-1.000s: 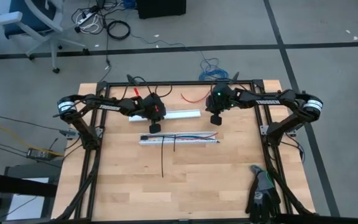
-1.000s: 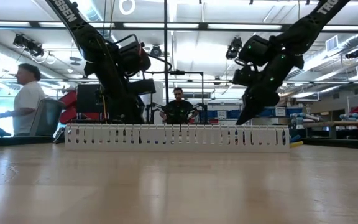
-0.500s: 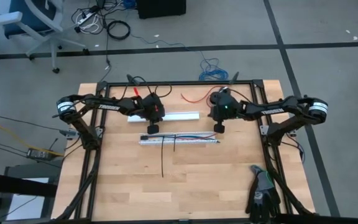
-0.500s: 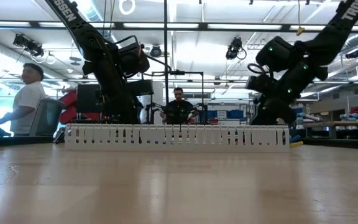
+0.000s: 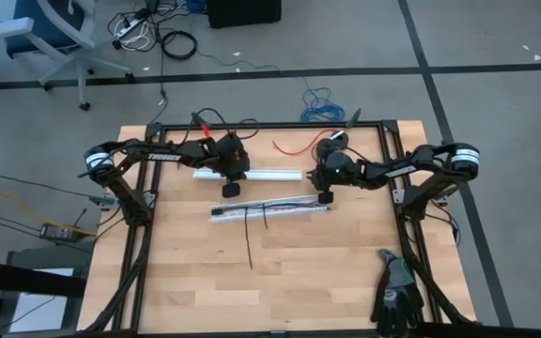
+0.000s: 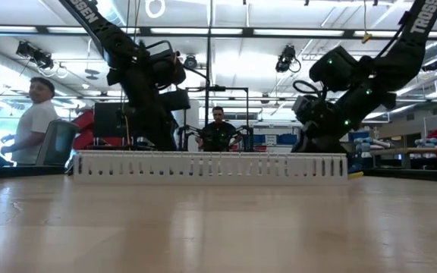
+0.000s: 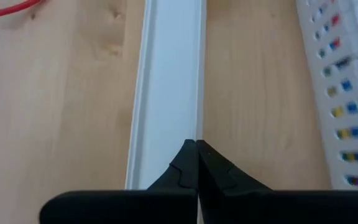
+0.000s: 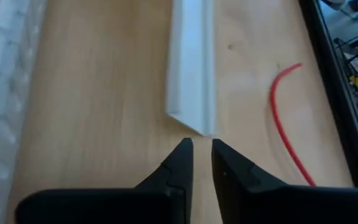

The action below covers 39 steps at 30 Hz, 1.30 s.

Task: Ziptie cables
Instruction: Close the white cable duct

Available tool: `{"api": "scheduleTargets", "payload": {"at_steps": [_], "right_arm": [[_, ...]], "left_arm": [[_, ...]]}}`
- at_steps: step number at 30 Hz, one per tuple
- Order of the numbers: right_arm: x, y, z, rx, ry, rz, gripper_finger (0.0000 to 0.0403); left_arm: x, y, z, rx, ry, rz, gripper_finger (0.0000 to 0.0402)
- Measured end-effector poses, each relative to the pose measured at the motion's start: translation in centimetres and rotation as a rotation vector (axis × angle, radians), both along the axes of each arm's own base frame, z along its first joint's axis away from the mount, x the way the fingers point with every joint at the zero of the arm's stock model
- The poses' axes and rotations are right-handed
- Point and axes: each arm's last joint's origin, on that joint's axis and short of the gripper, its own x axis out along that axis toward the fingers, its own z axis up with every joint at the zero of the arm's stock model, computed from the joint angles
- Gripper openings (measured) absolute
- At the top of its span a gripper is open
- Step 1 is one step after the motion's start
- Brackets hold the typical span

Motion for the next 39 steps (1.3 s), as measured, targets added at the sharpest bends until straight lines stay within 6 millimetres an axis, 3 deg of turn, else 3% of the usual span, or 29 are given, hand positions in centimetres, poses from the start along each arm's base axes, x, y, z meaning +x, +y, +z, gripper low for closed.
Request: {"api": "scheduleTargets", "payload": {"at_steps": [6, 16, 26, 39], "right_arm": [[0.9, 0.4, -1.0, 0.012, -0.038, 0.042, 0.0069], [2.0, 0.1, -2.4, -0.001, -0.102, 0.054, 0.0064], [3.0, -0.4, -2.0, 0.014, -0.121, 0.019, 0.0011], [3.0, -0.4, -2.0, 0.053, -0.137, -0.006, 0.0005]], "left_arm": [[-0.2, 0.5, 0.3, -0.028, -0.005, -0.011, 0.0000], [-0.1, 0.5, 0.4, -0.037, -0.017, -0.014, 0.0000], [0.2, 0.7, 0.6, -0.031, -0.049, 0.015, 0.0003], [0.4, 1.1, 0.8, 0.045, -0.055, 0.114, 0.0072]]}}
